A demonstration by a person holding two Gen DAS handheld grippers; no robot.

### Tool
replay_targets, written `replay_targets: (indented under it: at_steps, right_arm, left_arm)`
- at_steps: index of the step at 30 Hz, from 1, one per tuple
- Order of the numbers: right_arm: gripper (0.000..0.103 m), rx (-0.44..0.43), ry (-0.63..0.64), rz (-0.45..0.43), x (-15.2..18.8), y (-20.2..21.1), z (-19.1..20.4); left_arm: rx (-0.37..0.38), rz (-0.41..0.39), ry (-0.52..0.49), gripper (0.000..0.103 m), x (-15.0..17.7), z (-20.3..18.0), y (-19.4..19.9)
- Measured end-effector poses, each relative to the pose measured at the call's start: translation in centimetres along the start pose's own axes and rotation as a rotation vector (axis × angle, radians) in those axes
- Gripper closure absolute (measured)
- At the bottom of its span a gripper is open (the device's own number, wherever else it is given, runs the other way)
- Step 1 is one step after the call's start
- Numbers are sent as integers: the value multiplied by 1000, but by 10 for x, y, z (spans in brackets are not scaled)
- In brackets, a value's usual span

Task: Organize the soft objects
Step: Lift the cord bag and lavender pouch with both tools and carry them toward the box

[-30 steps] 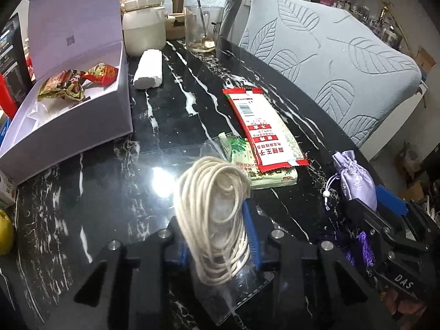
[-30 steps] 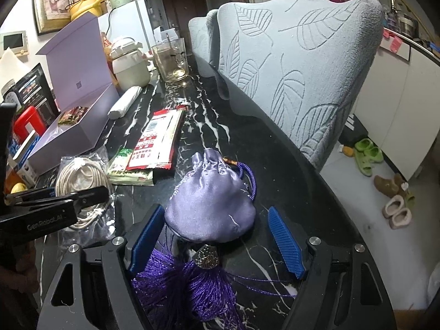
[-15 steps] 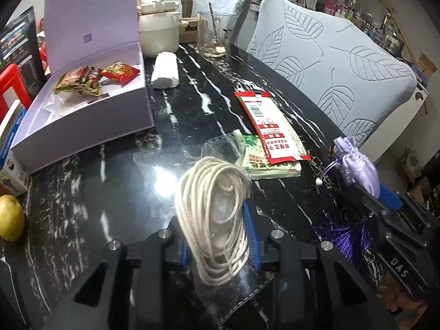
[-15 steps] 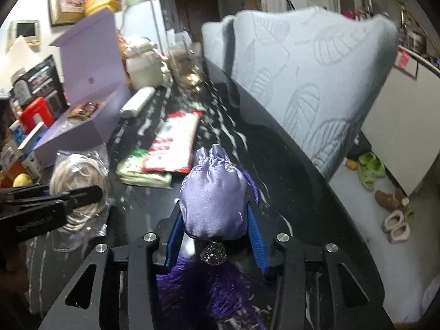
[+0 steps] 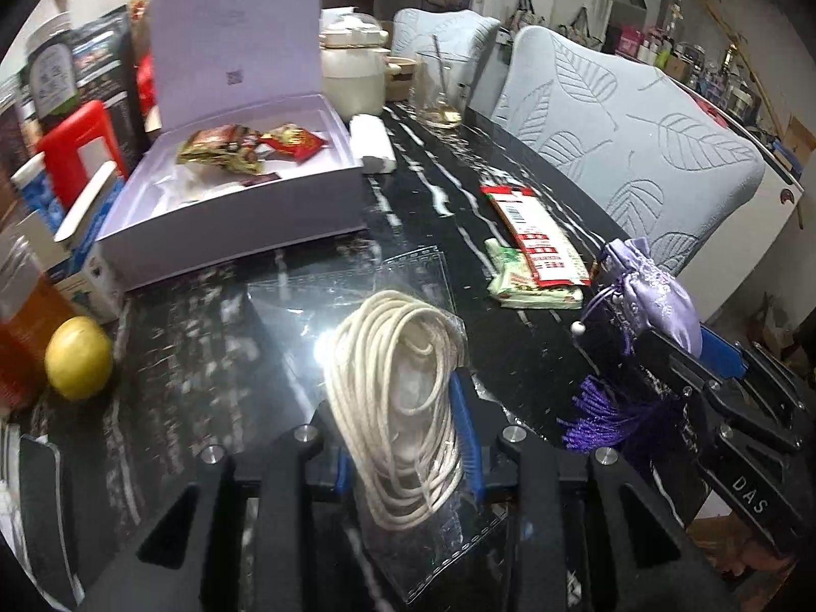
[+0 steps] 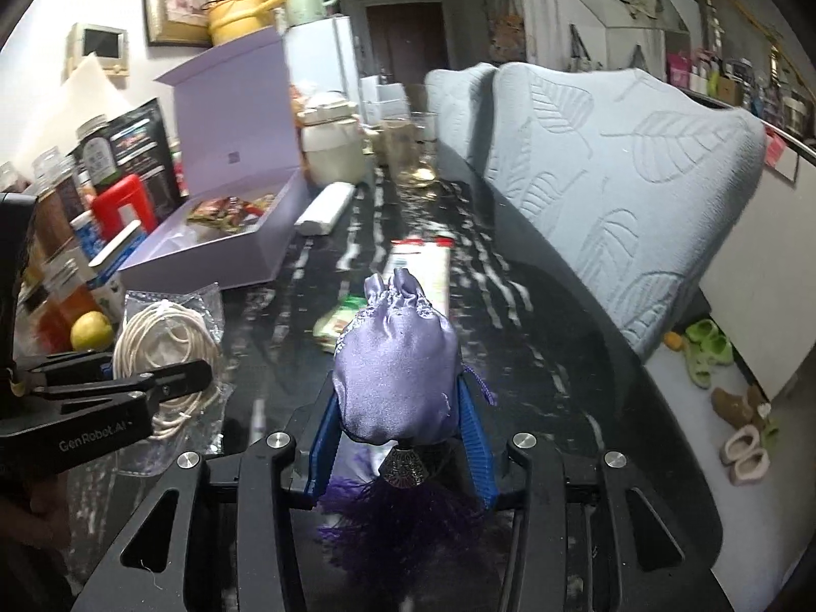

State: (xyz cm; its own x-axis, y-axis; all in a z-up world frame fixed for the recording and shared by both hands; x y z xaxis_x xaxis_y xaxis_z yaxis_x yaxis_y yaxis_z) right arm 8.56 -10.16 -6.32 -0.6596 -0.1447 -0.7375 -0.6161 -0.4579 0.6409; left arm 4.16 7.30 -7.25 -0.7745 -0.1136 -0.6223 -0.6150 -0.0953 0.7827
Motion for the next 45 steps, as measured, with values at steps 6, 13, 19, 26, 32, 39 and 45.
replay_targets:
  at_steps: [6, 13, 19, 26, 32, 39, 45]
  right_arm:
    - [60, -84, 57, 17, 6, 1, 36]
    - [60, -185, 121, 41, 17, 2, 81]
    - [60, -268, 172, 70, 27, 5, 116]
    - [60, -350, 233, 92, 38, 11, 152]
    - [60, -386, 259, 93, 40, 16, 170]
    - [60, -399, 278, 64, 29, 22, 183]
    - [60, -376, 303, 16, 9, 25, 188]
  left_arm:
    - [-51, -20, 40, 71, 16, 22, 24]
    - [-123, -36, 85, 71, 36, 49, 53]
    - [-171, -39, 122, 71, 53, 68, 71]
    - [-204, -54, 157, 71, 66, 87, 90]
    - [-216, -85, 157, 71, 64, 97, 104]
    - [-204, -129, 141, 71, 48, 103, 112]
    - [-186, -168, 120, 71, 26, 108, 113]
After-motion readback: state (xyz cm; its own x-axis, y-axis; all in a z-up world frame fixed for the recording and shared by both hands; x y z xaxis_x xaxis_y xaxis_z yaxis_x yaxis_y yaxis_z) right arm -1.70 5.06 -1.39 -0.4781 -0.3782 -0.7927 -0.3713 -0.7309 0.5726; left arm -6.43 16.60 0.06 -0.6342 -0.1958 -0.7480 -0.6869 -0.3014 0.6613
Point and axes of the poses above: each gripper's, at about its wrist camera, not at the fingertips, and y roughly against the way its jaws point, z to its left, x to its underside, the point moved 3 cm from there along -y, roughly the way its jaws point, and after that the axes turned 8 degrees about -y, right-handed, at the moved point
